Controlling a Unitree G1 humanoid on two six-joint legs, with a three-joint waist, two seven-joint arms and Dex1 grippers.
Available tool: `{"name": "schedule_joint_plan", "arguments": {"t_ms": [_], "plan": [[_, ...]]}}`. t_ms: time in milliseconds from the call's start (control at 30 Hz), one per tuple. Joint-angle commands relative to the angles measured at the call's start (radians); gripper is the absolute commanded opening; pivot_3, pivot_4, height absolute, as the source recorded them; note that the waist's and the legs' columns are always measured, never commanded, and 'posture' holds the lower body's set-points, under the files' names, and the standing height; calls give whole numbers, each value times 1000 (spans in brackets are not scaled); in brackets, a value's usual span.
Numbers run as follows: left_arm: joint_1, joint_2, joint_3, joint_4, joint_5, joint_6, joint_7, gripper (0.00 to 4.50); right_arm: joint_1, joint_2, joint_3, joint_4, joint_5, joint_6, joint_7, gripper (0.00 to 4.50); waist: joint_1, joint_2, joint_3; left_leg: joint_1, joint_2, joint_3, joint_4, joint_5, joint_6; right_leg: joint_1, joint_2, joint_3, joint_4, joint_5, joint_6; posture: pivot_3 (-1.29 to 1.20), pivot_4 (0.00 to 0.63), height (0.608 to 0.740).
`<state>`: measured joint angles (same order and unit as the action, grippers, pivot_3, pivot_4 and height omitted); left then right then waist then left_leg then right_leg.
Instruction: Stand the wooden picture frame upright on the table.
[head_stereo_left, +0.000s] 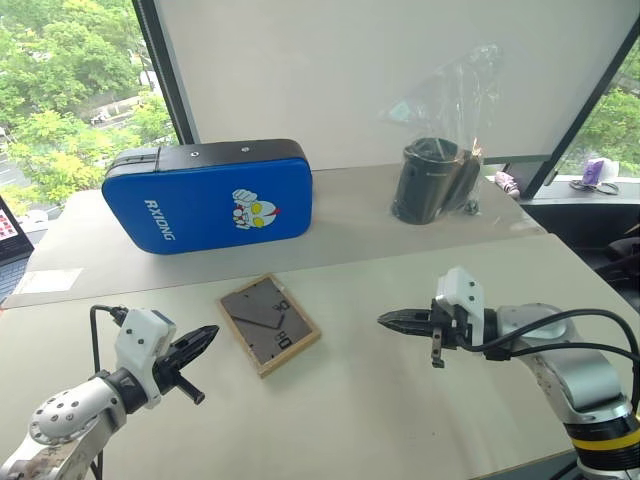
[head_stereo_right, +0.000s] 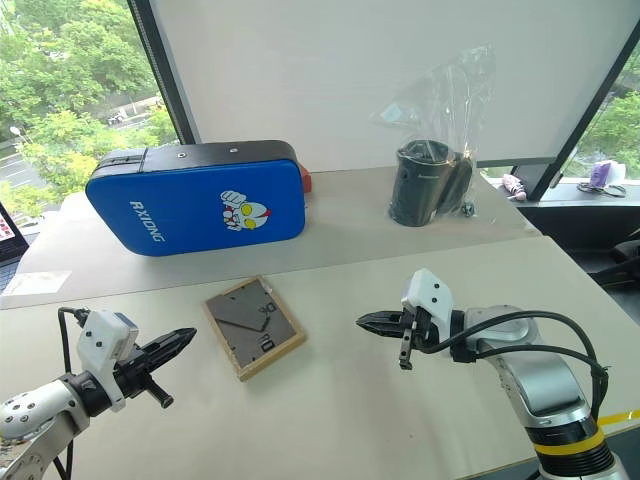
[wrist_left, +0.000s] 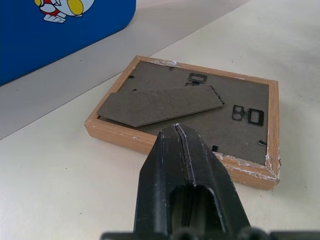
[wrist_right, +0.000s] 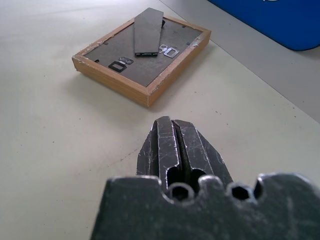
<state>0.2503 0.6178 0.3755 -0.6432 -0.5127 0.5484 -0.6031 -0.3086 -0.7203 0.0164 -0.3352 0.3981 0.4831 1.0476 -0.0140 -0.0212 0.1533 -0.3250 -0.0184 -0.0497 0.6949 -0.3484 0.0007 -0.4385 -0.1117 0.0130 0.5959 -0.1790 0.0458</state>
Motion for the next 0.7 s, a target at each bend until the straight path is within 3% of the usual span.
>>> {"name": "schedule_joint_plan", "arguments": {"t_ms": [33,200,433,567,700], "plan": [[15,20,16,-18,14,-13,-2,0,-53,16,52,59,-72,-55,-35,12,0,0,0,0,0,0,0,0,0,0,0,0,0,0,0,0,150,740],[23,42,-33,138,156,-71,38,0,-246,123,236,376,-332,-151,-178,12,-16,0,0,5,0,2,0,0,0,3,1,1,1,0,0,0,150,740],[-97,11,-193,233,319,-45,152,0,-440,316,349,751,-490,-306,-282,12,-13,0,1,1,0,0,-1,5,-9,0,1,0,0,1,1,0,150,740],[-192,-16,-302,292,403,-27,200,0,-515,415,384,886,-539,-352,-314,12,-27,0,0,-1,0,0,-1,5,-10,-1,0,0,0,2,3,0,150,740],[-266,-27,-402,325,476,-8,207,0,-520,458,403,858,-566,-343,-288,12,-31,1,0,0,0,0,-1,5,-10,0,0,0,1,3,3,0,150,740]]}}
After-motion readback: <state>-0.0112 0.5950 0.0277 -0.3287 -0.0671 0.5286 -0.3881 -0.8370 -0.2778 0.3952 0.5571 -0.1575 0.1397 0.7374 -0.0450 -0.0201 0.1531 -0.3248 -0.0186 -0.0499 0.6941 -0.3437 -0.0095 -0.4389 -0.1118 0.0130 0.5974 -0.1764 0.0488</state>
